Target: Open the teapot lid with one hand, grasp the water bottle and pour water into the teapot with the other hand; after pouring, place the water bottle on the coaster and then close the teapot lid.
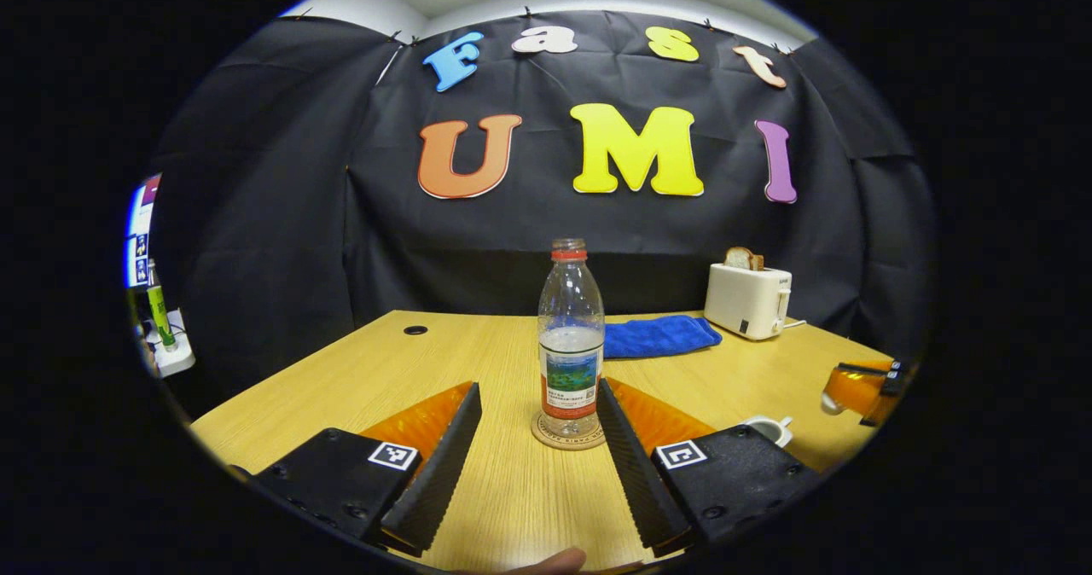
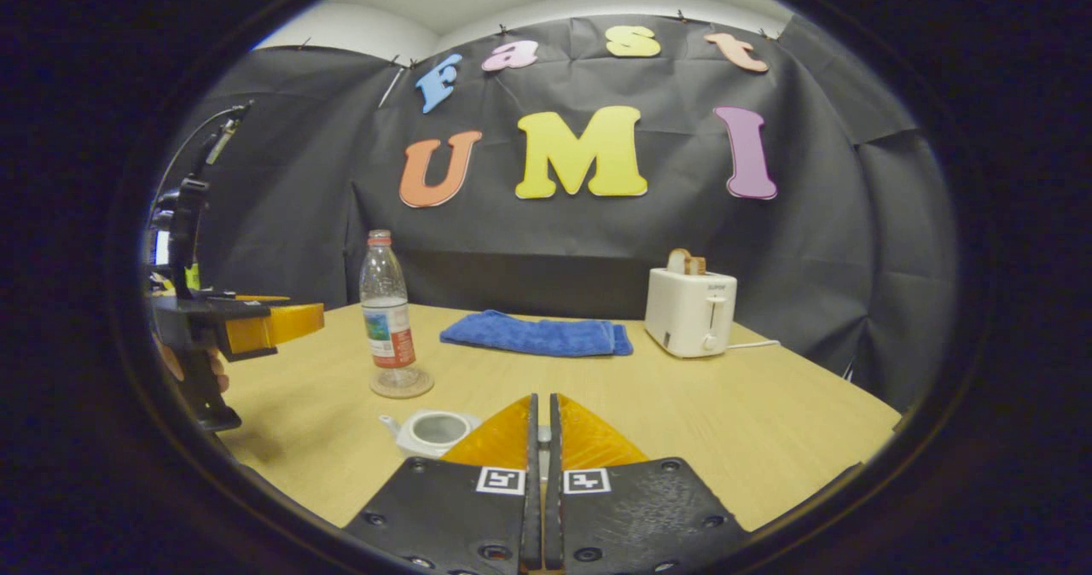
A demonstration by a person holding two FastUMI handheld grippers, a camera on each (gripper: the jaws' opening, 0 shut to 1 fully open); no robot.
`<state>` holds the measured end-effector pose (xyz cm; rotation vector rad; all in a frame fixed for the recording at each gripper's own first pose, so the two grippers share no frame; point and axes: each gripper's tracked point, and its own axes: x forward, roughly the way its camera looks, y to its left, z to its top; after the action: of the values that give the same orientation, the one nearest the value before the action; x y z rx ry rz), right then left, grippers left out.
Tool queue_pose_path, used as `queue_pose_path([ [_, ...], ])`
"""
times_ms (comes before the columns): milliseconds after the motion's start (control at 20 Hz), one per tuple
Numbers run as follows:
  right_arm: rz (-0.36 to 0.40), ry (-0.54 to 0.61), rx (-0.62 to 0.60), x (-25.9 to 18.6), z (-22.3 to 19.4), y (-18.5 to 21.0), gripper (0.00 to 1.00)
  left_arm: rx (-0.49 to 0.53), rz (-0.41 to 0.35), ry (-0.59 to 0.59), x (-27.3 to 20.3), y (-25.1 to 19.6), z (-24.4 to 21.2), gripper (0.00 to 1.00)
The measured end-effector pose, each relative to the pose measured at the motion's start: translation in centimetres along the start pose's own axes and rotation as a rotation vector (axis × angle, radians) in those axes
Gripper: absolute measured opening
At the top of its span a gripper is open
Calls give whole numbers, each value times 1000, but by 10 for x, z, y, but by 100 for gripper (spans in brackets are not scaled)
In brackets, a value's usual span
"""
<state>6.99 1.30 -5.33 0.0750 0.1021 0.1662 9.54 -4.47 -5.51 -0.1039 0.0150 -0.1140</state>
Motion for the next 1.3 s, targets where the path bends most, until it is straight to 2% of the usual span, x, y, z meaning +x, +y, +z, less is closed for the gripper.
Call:
queue_pose_path([
  [100, 39, -3, 17, 2, 5, 12, 2, 40, 33, -45, -19, 9, 19, 86],
  [200, 77, 0, 22, 6, 8, 27, 2, 86, 34, -93, -37, 12, 42, 86],
  [300, 102, 13, 24, 12, 7, 38, 2, 91, 37, -88, -47, 12, 55, 86],
  [350, 112, 17, 26, 15, 6, 43, 2, 88, 21, -80, -56, 7, 58, 77],
  [400, 124, 22, 27, 16, 7, 48, 3, 82, 24, -81, -63, 8, 62, 85],
  [550, 159, 22, 38, 18, 8, 62, 6, 58, 48, -84, -73, 17, 74, 83],
  [600, 163, 20, 47, 20, 9, 64, 3, 53, 39, -78, -77, 16, 74, 84],
  [800, 166, 43, 95, 32, 6, 69, 3, -8, -15, -67, -83, 9, 76, 83],
  [1300, 161, 66, 100, 40, 0, 71, 6, -26, 23, -27, -78, 27, 69, 84],
])
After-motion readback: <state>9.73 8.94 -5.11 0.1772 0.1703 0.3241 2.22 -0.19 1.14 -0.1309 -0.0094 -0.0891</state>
